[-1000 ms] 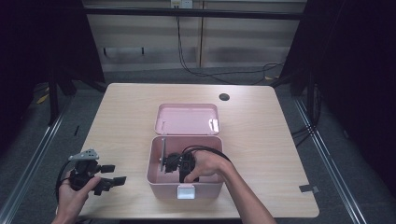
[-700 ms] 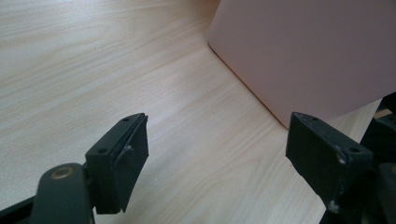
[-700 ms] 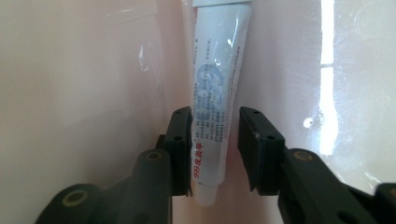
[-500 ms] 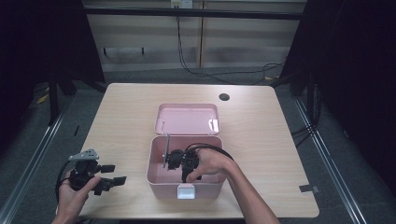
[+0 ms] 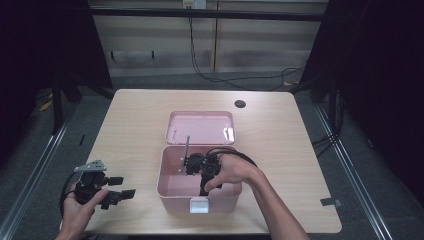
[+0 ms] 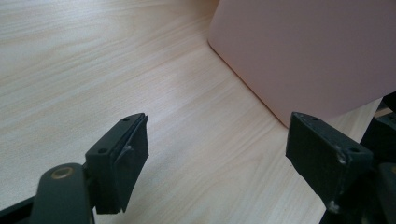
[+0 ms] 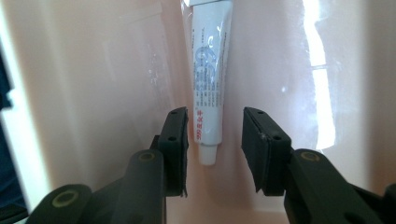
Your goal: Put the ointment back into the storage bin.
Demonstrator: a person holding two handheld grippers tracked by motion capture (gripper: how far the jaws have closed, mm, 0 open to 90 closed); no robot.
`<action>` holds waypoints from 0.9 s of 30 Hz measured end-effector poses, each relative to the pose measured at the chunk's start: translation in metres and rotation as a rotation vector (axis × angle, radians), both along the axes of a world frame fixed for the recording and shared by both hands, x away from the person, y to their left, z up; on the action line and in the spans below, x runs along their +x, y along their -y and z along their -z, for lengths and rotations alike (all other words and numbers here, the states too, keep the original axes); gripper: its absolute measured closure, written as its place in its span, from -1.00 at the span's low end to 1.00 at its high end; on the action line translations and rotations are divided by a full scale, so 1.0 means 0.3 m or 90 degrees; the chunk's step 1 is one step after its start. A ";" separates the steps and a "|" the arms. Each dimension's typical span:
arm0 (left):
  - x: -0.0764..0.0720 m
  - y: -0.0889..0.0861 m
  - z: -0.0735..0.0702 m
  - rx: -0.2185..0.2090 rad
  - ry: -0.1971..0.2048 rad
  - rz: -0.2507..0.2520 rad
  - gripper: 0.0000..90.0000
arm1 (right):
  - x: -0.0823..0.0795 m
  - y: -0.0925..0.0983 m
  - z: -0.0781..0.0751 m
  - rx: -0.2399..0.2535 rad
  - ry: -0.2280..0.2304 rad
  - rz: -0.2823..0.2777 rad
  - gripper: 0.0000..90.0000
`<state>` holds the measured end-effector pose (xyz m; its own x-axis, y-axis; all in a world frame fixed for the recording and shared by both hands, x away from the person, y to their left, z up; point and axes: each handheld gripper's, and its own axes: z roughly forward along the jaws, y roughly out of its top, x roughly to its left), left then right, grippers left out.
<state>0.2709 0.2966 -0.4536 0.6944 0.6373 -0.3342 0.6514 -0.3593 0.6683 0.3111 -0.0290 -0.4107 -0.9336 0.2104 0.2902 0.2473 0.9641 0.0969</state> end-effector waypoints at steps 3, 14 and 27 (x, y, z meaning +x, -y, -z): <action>0.001 0.001 0.001 0.001 0.002 -0.001 -0.53 | -0.001 0.010 -0.009 -0.005 0.002 0.006 0.38; 0.000 0.001 0.001 0.001 0.003 -0.001 -0.53 | -0.004 0.072 -0.100 0.012 0.042 0.032 0.34; 0.000 0.001 0.001 0.001 0.002 -0.002 -0.53 | -0.010 0.121 -0.175 0.020 0.064 0.040 0.33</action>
<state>0.2709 0.2963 -0.4538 0.6936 0.6398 -0.3311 0.6504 -0.3585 0.6697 0.3081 -0.0654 -0.3581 -0.9436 0.2613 0.2036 0.2944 0.9432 0.1542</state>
